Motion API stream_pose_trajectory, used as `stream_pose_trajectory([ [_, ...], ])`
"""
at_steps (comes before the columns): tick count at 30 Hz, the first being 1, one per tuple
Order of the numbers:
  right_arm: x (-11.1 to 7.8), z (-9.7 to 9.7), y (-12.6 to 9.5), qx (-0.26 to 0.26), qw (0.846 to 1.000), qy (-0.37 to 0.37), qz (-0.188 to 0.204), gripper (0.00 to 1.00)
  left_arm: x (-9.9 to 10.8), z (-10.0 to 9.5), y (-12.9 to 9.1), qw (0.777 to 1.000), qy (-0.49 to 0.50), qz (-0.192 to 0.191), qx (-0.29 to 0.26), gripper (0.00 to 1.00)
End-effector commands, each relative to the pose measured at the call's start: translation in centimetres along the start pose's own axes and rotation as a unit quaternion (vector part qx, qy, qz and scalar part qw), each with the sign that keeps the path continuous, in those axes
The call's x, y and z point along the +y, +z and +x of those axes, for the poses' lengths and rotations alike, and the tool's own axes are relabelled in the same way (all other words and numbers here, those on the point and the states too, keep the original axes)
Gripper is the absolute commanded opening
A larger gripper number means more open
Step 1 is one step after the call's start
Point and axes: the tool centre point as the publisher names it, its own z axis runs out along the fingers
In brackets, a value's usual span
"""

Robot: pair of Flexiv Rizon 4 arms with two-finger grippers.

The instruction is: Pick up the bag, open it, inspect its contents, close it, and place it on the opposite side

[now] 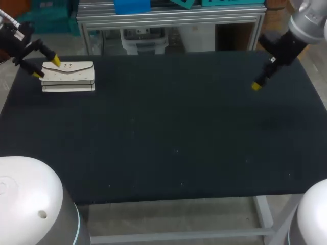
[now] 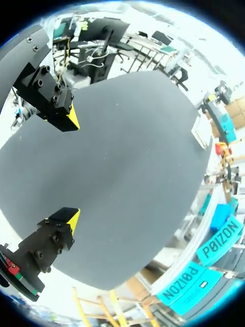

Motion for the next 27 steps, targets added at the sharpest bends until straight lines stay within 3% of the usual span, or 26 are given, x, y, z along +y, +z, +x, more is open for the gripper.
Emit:
stream_pose_trajectory([
  [1, -0.5, -0.5, -0.3, 0.032, 0.997, -0.06, -0.043, 1.0, 0.2, -0.1, 0.1, 1.0, 0.0, 0.005, 0.002, 1.0],
  [4, -0.5, -0.5, -0.3, 0.032, 0.997, -0.06, -0.043, 1.0, 0.2, -0.1, 0.1, 1.0, 0.0, 0.005, 0.002, 1.0],
  [5, -0.5, -0.5, -0.3, 0.032, 0.997, -0.06, -0.043, 1.0, -0.2, -0.3, 0.3, 1.0, 0.009, 0.003, 0.027, 1.0],
  [6, -0.5, -0.5, -0.3, 0.032, 0.997, -0.06, -0.043, 1.0, -0.7, -0.6, 0.5, 1.0, 0.003, 0.012, 0.004, 1.0],
  [8, 0.3, -0.2, 0.1, 0.021, 0.995, -0.093, -0.034, 1.0, -1.4, -1.3, 0.6, 1.0, -0.001, 0.01, 0.022, 1.0],
  [9, 0.6, 0.2, 0.4, 0.021, 0.992, -0.121, -0.033, 1.0, -1.7, -1.7, 0.7, 1.0, -0.01, 0.016, -0.006, 1.0],
  [11, 1.0, 0.4, 1.1, 0.019, 0.989, -0.142, -0.037, 1.0, -2.2, -2.6, 0.7, 1.0, -0.021, 0.009, 0.004, 1.0],
  [21, 1.5, 3.5, 5.8, 0.044, 0.966, -0.253, -0.038, 1.0, -4.9, -8.8, 0.3, 0.997, -0.081, -0.009, 0.016, 1.0],
  [22, 1.6, 3.7, 6.2, 0.045, 0.963, -0.261, -0.043, 1.0, -5.2, -9.4, 0.4, 0.996, -0.085, -0.008, -0.001, 1.0],
  [27, 2.0, 4.7, 8.7, 0.058, 0.951, -0.301, -0.042, 1.0, -6.3, -11.2, 0.9, 0.995, -0.099, -0.008, 0.009, 1.0],
])
